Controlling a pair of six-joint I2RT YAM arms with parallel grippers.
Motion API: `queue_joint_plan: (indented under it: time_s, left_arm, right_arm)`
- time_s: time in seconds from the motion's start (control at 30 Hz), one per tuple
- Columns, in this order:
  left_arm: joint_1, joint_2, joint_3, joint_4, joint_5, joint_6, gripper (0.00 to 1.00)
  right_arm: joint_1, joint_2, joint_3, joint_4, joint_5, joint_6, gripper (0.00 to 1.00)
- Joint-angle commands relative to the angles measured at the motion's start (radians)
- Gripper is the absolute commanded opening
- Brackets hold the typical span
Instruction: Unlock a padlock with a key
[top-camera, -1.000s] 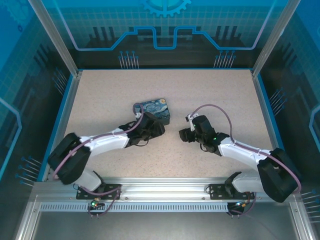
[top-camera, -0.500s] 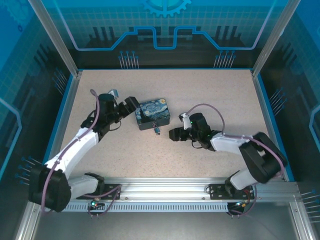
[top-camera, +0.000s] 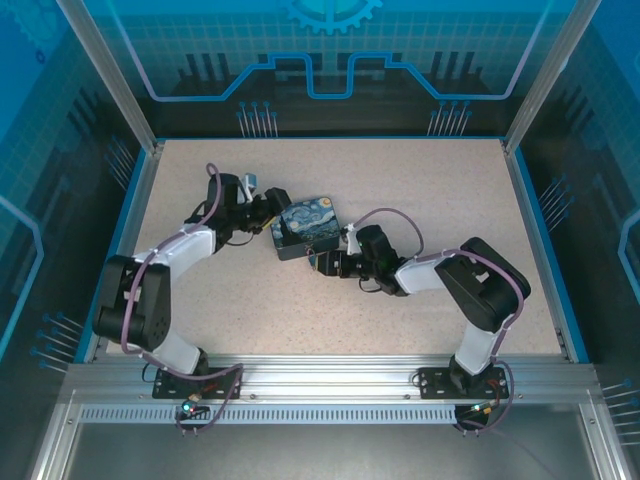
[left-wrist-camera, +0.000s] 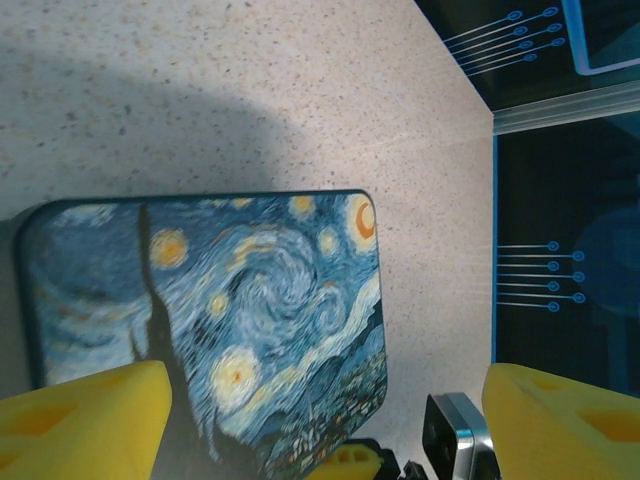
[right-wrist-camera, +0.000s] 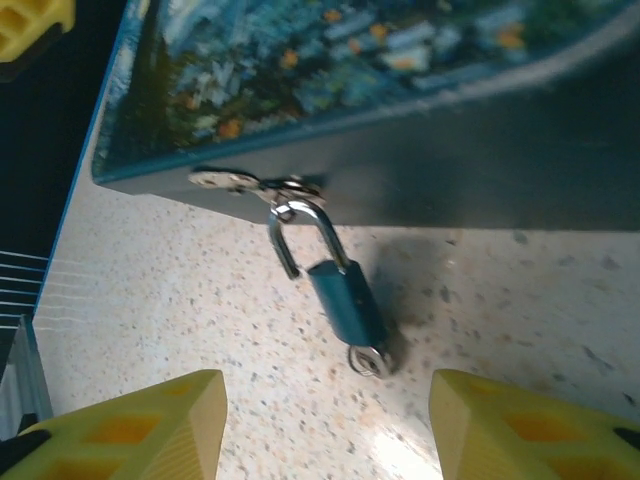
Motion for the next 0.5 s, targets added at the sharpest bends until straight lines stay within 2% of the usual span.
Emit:
queue_joint_plan:
  time_s: [0.0, 0.13, 0.47]
  left_arm:
    - [0.007, 0.039, 0.032, 0.066, 0.068, -0.013, 0.81]
    - [0.007, 0.063, 0.021, 0.098, 0.078, -0.033, 0.81]
    - [0.007, 0.087, -0.023, 0.153, 0.1, -0.078, 0.79]
  right_arm:
    - [0.009, 0.017, 0.029, -0.021, 0.033, 0.045, 0.55]
    - [0.009, 0.014, 0.021, -0.036, 0.07, 0.064, 0.55]
    - [0.009, 0.059, 0.061, -0.061, 0.045, 0.065, 0.54]
